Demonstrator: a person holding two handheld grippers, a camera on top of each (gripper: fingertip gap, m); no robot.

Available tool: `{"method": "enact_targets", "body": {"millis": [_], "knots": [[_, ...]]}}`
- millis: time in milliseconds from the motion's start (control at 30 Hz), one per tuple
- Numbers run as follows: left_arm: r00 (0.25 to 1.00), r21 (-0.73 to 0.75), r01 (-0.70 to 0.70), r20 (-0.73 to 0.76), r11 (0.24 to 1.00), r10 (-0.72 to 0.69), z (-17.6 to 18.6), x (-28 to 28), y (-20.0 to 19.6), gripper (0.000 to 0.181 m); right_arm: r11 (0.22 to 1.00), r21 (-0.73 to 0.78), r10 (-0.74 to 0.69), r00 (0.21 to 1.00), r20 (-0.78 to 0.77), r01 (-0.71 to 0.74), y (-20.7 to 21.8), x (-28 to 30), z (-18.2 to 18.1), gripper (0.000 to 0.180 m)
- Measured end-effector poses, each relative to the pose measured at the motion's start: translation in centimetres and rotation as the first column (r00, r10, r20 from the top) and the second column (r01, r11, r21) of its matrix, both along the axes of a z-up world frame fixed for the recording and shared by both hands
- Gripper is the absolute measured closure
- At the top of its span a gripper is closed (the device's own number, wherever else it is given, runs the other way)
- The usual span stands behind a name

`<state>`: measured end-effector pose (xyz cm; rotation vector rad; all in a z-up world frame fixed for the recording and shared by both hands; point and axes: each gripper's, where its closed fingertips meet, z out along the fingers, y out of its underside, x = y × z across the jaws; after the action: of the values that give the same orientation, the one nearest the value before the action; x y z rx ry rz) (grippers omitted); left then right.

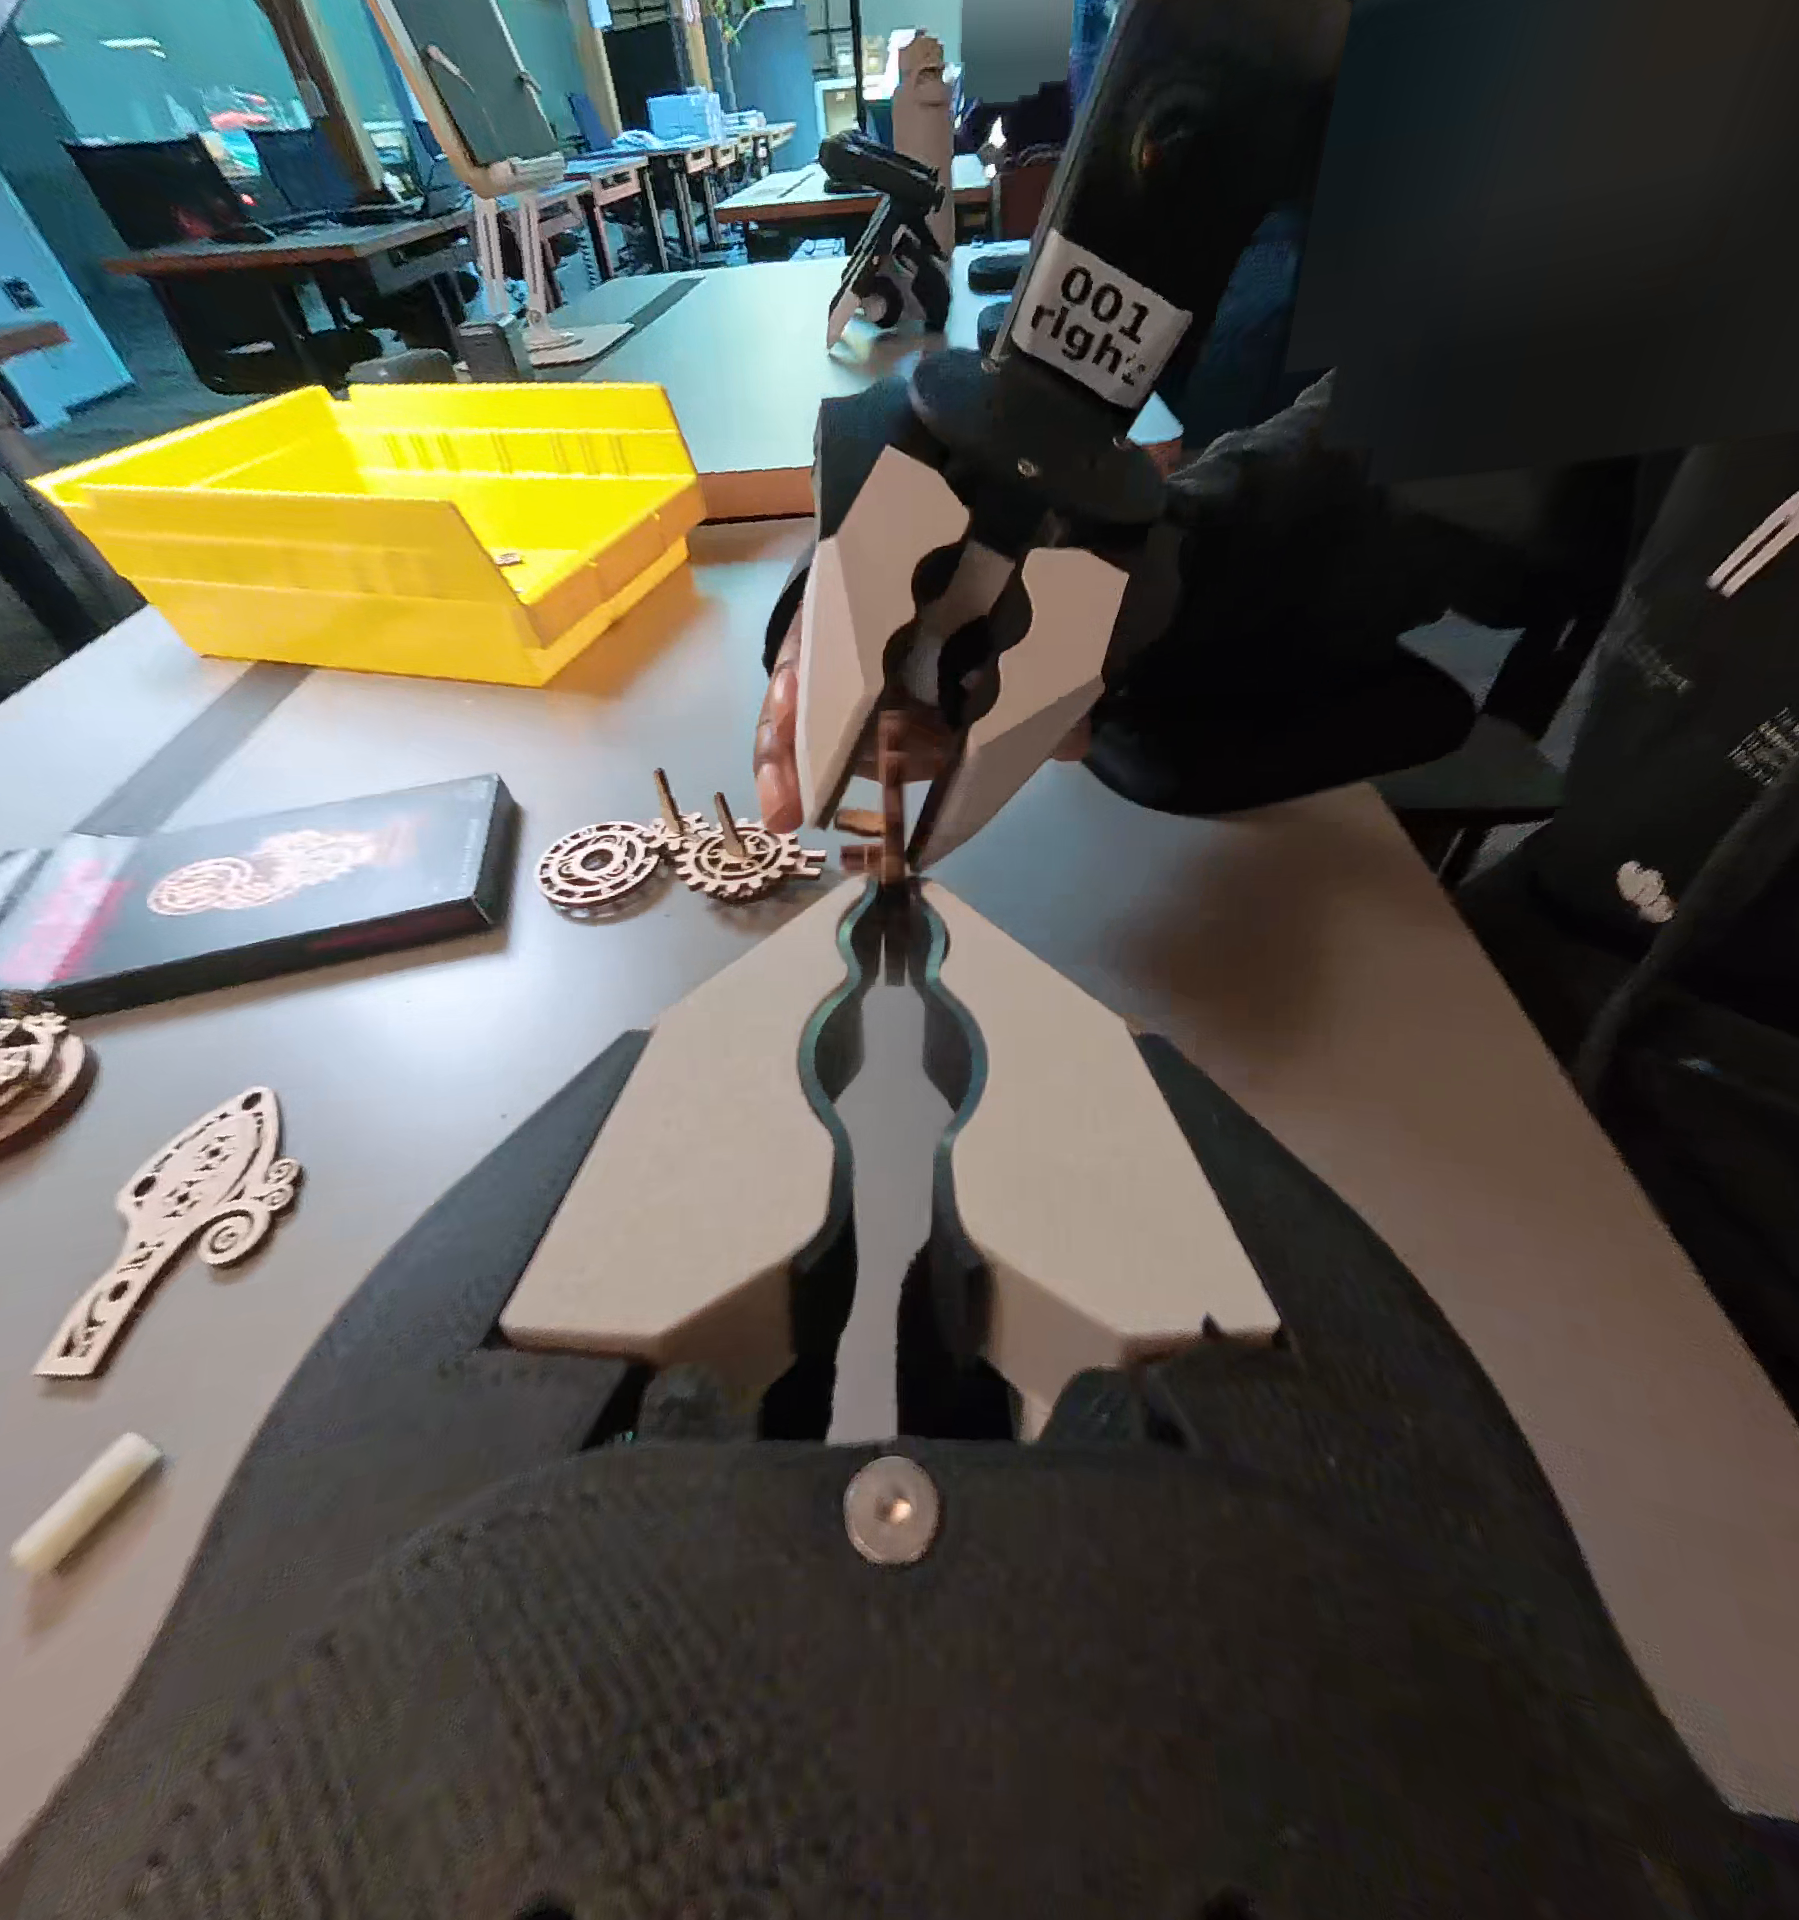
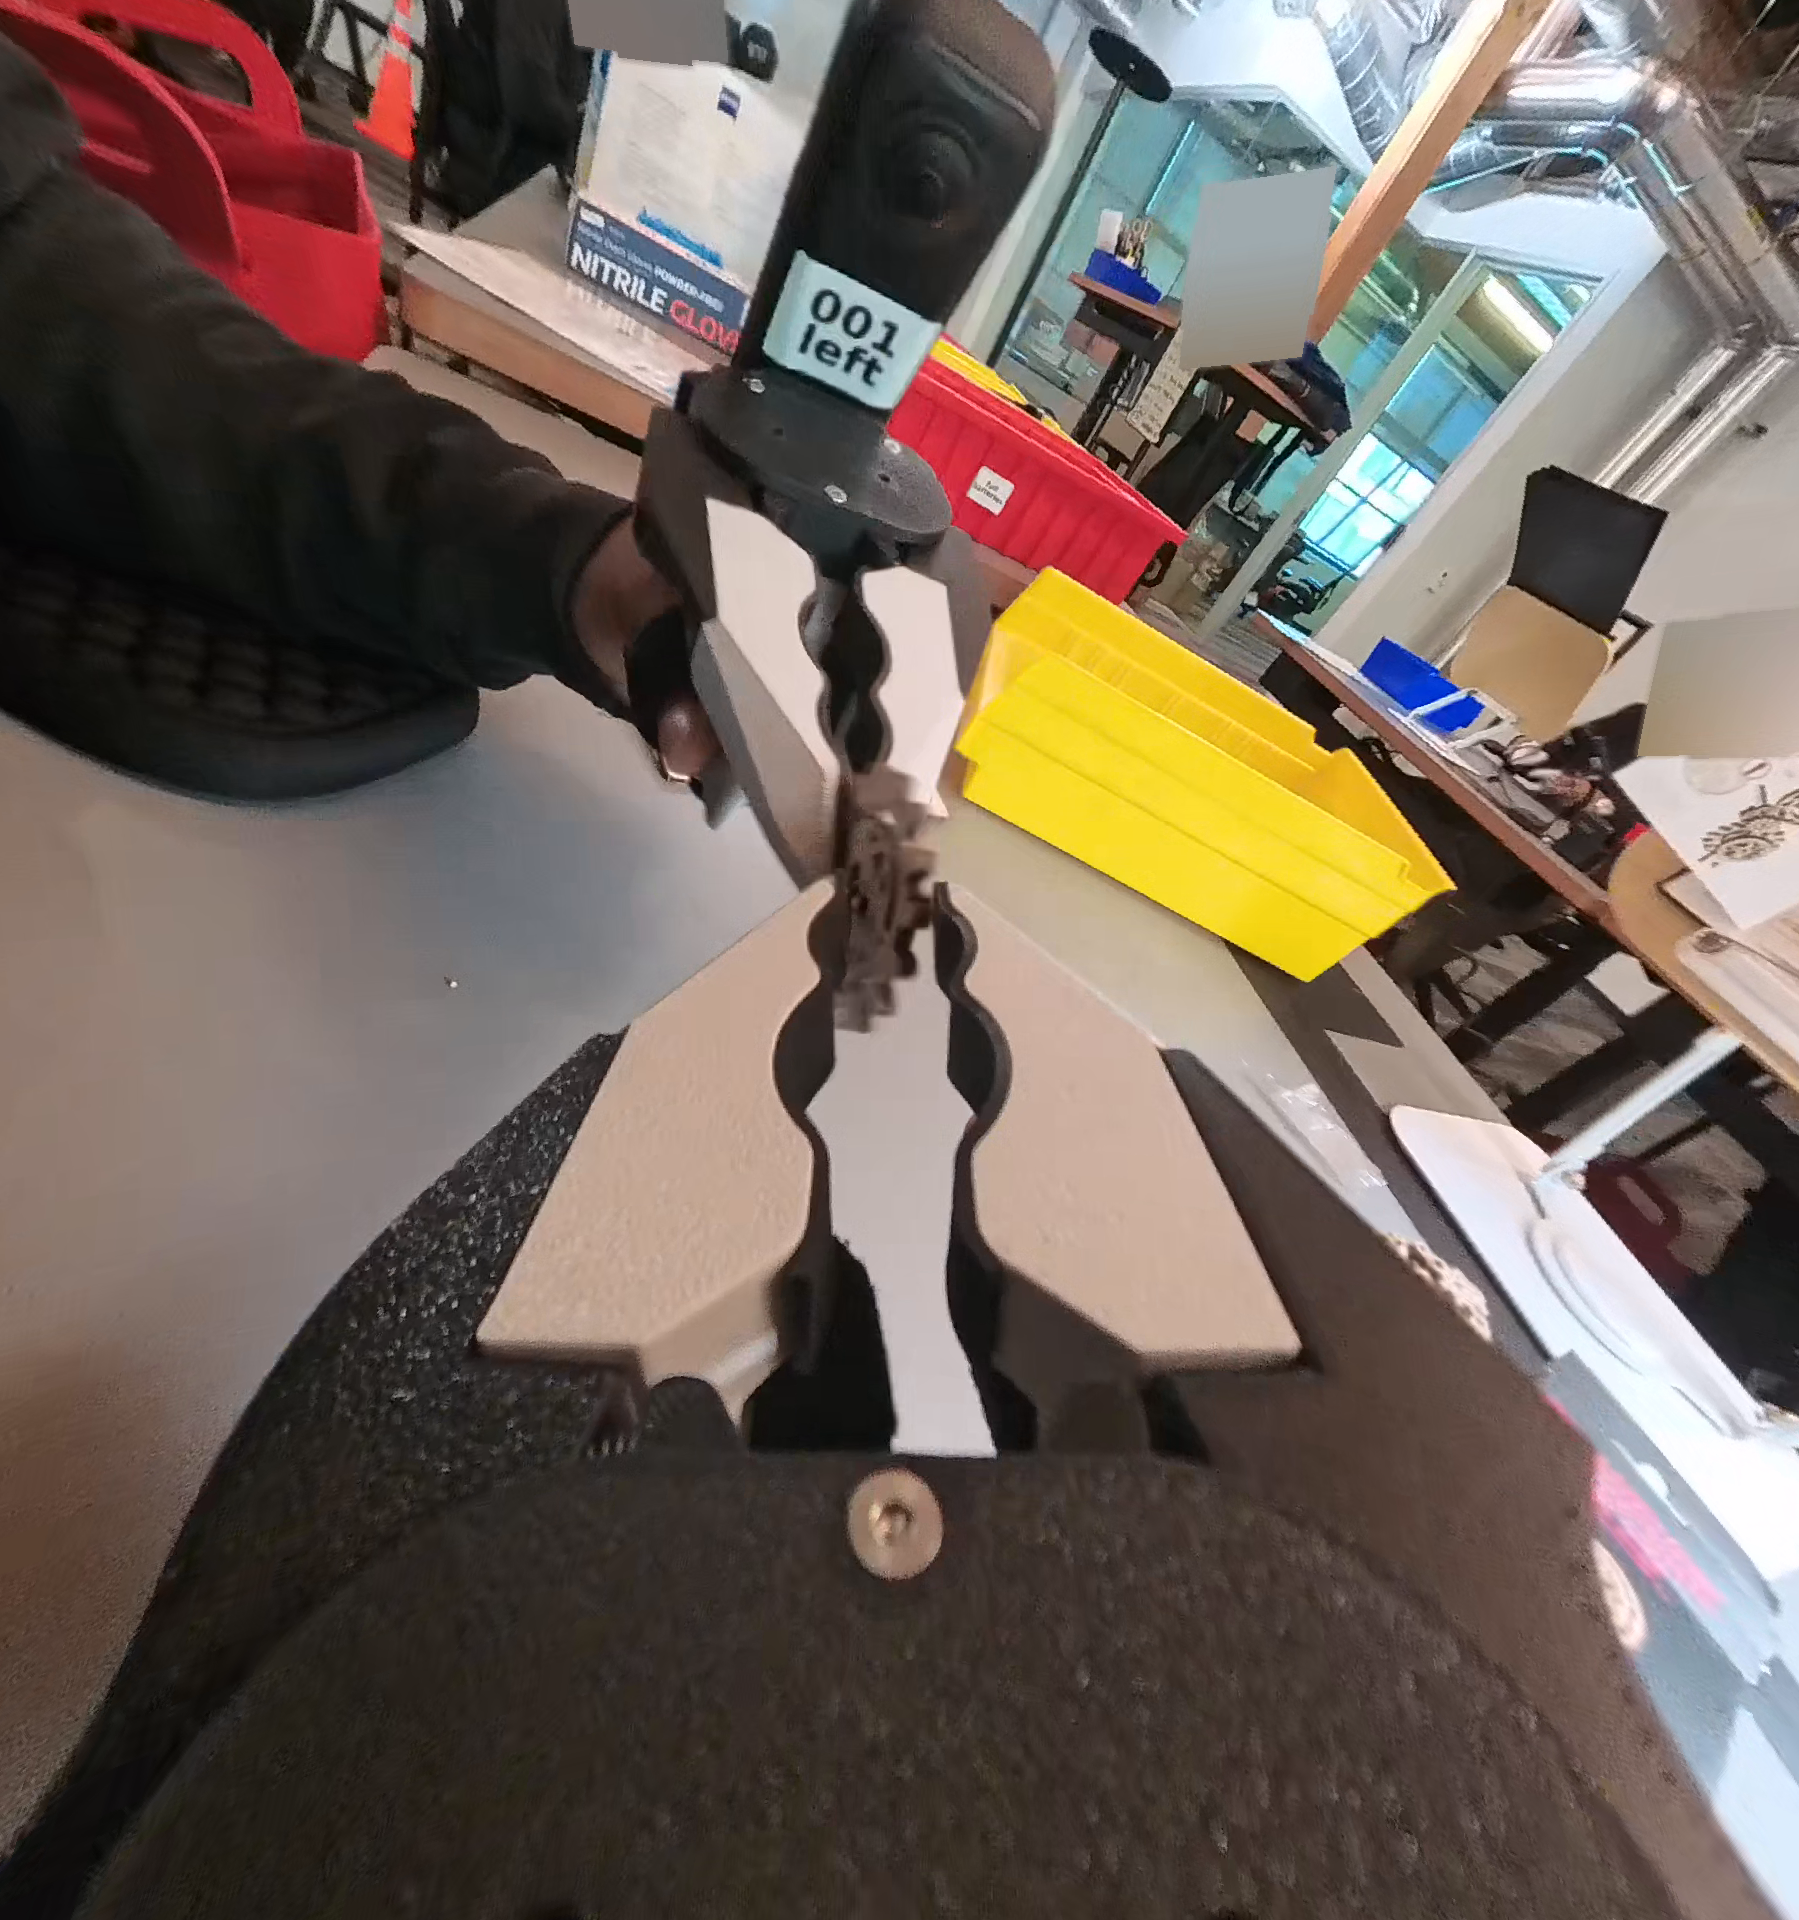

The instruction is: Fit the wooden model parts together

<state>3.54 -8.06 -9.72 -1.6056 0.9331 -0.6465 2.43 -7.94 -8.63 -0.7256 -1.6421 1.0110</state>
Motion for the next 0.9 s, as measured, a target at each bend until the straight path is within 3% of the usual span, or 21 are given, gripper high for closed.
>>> {"method": "enact_targets", "body": {"millis": [267, 600, 900], "knots": [[0.997, 0.036, 0.071, -0.038, 0.997, -0.070, -0.8, 0.5, -0.6, 0.180, 0.996, 0.003, 0.086, 0.995, 0.044, -0.086, -0.9, 0.4, -0.6, 0.166], [0.997, -0.044, 0.064, 0.054, 0.997, -0.062, -0.8, 0.4, 0.0, 0.179, 0.932, -0.337, 0.186, 0.974, 0.133, -0.132, -0.3, 0.7, -0.5, 0.163], [0.991, -0.135, 0.061, 0.125, 0.989, -0.044, -1.0, 0.4, 0.3, 0.179, 0.892, -0.442, 0.185, 0.967, 0.178, -0.089, 0.4, 0.6, -0.9, 0.167]]}}
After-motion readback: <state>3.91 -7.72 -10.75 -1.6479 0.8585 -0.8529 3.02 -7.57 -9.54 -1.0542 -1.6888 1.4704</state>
